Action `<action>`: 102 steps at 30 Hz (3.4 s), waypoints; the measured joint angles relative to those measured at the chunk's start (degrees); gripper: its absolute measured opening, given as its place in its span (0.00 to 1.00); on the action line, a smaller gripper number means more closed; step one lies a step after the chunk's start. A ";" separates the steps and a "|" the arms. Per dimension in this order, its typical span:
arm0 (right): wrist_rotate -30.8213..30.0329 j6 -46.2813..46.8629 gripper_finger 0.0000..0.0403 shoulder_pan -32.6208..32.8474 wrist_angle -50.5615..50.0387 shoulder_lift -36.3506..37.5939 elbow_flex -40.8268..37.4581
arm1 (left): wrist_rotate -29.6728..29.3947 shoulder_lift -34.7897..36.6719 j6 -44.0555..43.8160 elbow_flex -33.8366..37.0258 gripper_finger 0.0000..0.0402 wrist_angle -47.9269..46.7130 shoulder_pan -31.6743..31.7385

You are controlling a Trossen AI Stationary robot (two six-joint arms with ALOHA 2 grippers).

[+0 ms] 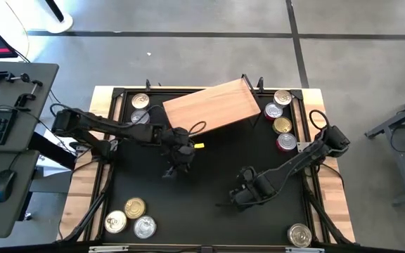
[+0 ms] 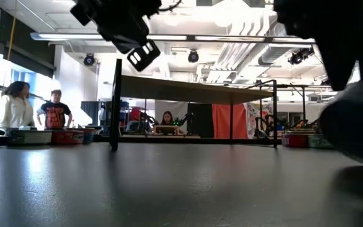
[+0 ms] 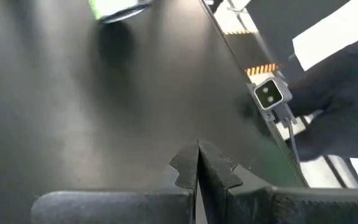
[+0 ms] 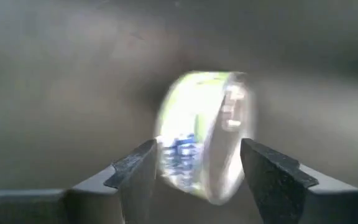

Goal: Stack canned seafood by type on shelf
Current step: Put the bottom silver and green tuna can on the shelf

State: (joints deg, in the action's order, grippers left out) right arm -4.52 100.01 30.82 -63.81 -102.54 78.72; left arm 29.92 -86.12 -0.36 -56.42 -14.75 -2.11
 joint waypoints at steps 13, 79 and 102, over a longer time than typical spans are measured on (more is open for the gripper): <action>-0.92 -9.40 0.54 -0.39 -3.79 0.02 0.27 | -7.79 2.28 1.93 0.02 0.00 1.69 -0.01; -12.53 3.96 0.00 9.00 30.03 25.81 -31.27 | -26.86 -49.45 2.56 -40.96 0.00 6.90 -8.09; -12.68 -51.73 0.13 2.28 22.63 26.12 -12.97 | -30.67 -29.29 4.84 -31.59 0.00 -14.79 -2.27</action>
State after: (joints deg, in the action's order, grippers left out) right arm -17.20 48.28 33.10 -41.17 -76.43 65.75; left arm -0.75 -115.41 4.48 -88.02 -29.54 -4.38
